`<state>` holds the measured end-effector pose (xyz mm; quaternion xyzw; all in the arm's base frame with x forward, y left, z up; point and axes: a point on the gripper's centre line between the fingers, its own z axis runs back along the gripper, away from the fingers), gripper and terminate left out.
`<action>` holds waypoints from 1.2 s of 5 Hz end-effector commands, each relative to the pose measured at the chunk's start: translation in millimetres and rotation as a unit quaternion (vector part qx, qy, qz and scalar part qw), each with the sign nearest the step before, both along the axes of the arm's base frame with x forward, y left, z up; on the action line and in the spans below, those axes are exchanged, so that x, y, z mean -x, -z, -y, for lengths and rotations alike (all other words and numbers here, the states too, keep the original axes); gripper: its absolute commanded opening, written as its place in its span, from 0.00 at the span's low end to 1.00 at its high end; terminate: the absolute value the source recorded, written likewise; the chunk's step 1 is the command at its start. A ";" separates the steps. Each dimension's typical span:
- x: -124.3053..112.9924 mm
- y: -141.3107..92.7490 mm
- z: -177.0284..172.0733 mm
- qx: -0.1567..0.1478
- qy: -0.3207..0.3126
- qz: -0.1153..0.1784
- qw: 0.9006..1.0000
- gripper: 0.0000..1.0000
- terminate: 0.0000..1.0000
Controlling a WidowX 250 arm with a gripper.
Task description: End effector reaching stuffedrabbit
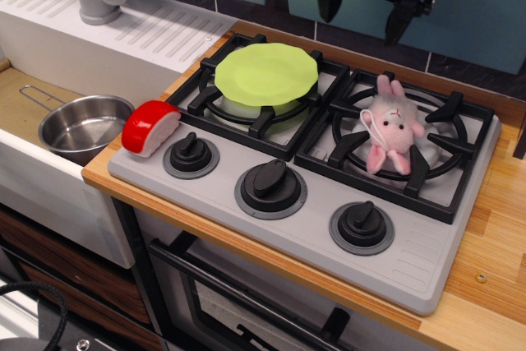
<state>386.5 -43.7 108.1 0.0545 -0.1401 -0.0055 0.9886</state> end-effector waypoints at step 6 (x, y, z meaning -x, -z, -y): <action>21.3 61.1 51.7 0.022 -0.008 0.052 0.998 1.00 0.00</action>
